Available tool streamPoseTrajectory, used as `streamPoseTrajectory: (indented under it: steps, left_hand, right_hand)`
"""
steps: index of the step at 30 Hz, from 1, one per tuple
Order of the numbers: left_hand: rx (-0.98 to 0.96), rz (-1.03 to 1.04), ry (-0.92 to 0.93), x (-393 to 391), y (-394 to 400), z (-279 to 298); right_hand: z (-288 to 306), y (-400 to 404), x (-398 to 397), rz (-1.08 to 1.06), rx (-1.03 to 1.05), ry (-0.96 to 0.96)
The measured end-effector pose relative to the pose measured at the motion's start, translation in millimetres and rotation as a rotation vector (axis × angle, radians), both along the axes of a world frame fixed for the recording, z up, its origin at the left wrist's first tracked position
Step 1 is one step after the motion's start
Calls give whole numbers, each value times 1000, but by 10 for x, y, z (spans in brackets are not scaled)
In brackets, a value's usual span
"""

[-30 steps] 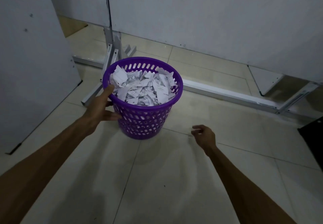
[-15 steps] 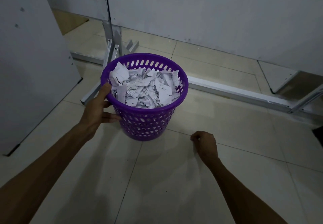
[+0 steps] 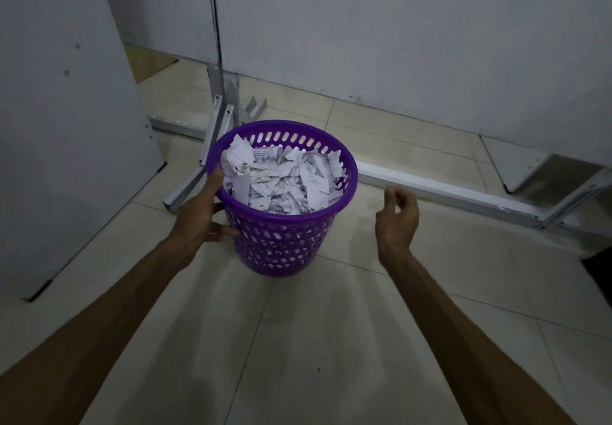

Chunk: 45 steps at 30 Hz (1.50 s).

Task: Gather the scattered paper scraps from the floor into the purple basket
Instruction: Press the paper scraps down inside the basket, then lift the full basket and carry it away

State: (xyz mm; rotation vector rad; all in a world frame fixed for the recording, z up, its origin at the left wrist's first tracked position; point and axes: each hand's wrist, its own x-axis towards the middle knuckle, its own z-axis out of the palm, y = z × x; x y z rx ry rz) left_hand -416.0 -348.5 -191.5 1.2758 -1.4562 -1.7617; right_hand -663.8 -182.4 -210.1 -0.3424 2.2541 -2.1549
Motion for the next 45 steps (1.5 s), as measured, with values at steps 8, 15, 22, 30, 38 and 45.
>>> streamPoseTrajectory:
  steps: [8, 15, 22, 30, 38, 45]
  left_hand:
    - [-27, -20, -68, 85, 36, 160]
    - [-144, 107, -9, 96, -49, 298]
    - [-115, 123, 96, -13, -191, 373]
    - [-35, 126, 24, -111, -286, 446]
    - [58, 76, -20, -188, -380, 935]
    - [84, 69, -49, -319, -292, 1876]
  right_hand:
    - [996, -642, 310, 413, 428, 591]
    - [794, -633, 267, 291, 587, 537]
    - [603, -552, 142, 511, 467, -57]
    - [496, -630, 291, 408, 251, -124]
    - [951, -667, 277, 345, 257, -203]
    - [1933, -512, 260, 290, 242, -249]
